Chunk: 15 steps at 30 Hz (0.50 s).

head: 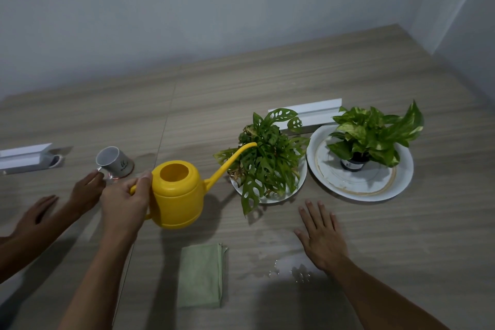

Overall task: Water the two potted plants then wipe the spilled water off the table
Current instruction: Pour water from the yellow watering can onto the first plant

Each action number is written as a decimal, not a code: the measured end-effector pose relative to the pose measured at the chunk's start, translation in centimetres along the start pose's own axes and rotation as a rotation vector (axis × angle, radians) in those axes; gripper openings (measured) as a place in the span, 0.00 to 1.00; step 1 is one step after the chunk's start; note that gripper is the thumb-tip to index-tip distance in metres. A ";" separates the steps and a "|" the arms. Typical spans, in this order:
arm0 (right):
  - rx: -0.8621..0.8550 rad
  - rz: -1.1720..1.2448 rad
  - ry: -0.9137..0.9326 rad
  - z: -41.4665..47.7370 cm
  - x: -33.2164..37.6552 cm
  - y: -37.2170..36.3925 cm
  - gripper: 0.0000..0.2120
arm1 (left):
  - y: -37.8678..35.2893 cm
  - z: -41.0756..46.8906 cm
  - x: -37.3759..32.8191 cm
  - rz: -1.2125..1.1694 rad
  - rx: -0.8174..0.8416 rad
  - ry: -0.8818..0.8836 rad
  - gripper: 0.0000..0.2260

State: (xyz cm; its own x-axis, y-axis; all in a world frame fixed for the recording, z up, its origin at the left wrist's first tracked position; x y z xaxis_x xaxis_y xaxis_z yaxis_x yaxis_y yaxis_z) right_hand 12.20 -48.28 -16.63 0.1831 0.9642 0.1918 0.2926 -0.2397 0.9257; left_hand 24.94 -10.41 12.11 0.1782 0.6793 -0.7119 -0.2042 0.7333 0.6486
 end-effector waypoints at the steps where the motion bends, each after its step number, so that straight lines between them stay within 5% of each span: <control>1: 0.001 -0.008 0.000 0.0 0.0 0.0 0.33 | 0.0 0.0 -0.1 0.005 0.006 -0.006 0.28; 15: -0.007 -0.008 -0.005 -0.2 0.0 0.1 0.33 | -0.3 1.0 0.0 0.012 -0.027 0.022 0.27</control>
State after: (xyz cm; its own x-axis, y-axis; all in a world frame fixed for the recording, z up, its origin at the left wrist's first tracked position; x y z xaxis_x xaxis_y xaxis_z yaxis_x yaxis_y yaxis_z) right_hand 12.05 -48.29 -16.45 0.1854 0.9655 0.1830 0.2871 -0.2313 0.9295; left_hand 25.96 -10.61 12.13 0.1541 0.6868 -0.7103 -0.2316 0.7240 0.6497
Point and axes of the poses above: each hand's wrist, its own z-axis towards the middle knuckle, its own y-axis out of the back of the hand, x = y × z, the point moved 7 cm from there along z, towards the middle knuckle, and after that the axes turned 5 degrees about x, right-handed, at the moved point
